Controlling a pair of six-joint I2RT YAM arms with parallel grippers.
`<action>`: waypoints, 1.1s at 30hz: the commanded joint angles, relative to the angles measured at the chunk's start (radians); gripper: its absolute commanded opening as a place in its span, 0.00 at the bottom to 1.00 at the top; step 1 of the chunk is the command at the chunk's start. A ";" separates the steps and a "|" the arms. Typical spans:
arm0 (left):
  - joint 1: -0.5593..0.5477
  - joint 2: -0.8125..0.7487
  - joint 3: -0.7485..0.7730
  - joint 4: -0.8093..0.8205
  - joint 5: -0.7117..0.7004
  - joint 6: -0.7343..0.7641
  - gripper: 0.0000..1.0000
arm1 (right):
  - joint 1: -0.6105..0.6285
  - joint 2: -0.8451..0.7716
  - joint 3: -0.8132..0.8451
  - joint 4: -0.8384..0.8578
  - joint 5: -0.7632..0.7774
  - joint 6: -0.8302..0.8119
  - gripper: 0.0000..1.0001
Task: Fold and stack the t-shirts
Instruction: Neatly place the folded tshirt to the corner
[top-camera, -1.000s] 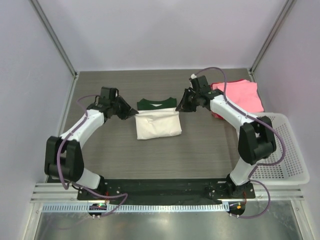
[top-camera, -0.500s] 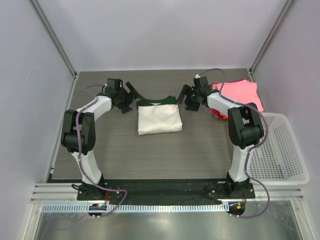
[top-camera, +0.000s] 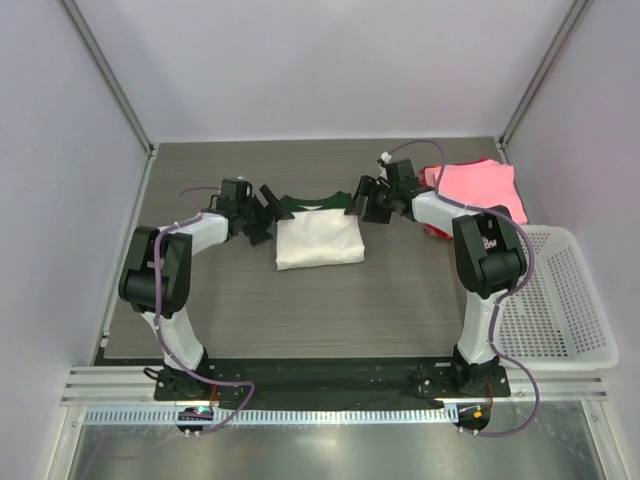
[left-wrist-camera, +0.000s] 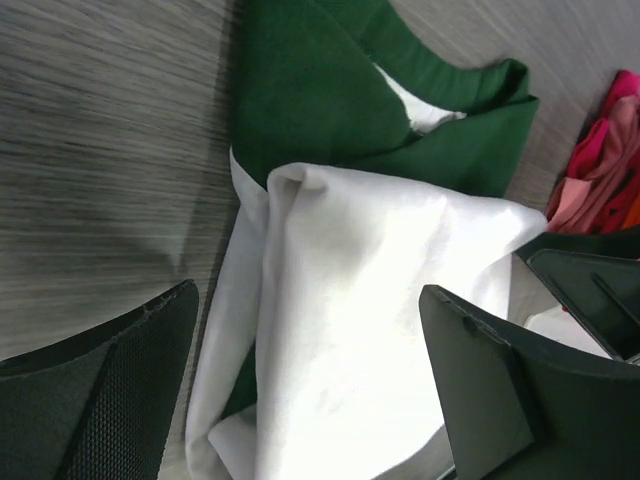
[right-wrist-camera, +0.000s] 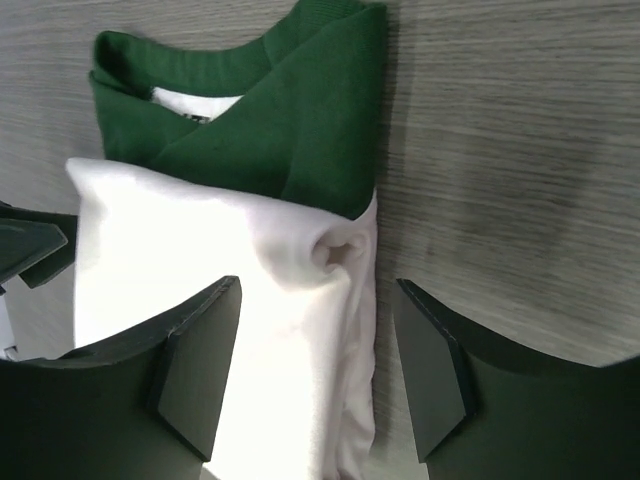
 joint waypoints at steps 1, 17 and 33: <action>-0.004 0.063 0.035 0.063 0.024 0.030 0.91 | 0.013 0.051 0.054 0.012 0.019 -0.050 0.68; -0.016 0.313 0.228 0.039 -0.019 0.068 0.55 | 0.044 0.294 0.297 -0.057 0.070 -0.061 0.42; -0.097 0.125 0.192 0.172 -0.103 0.062 0.00 | 0.046 0.026 0.251 -0.008 0.079 -0.061 0.01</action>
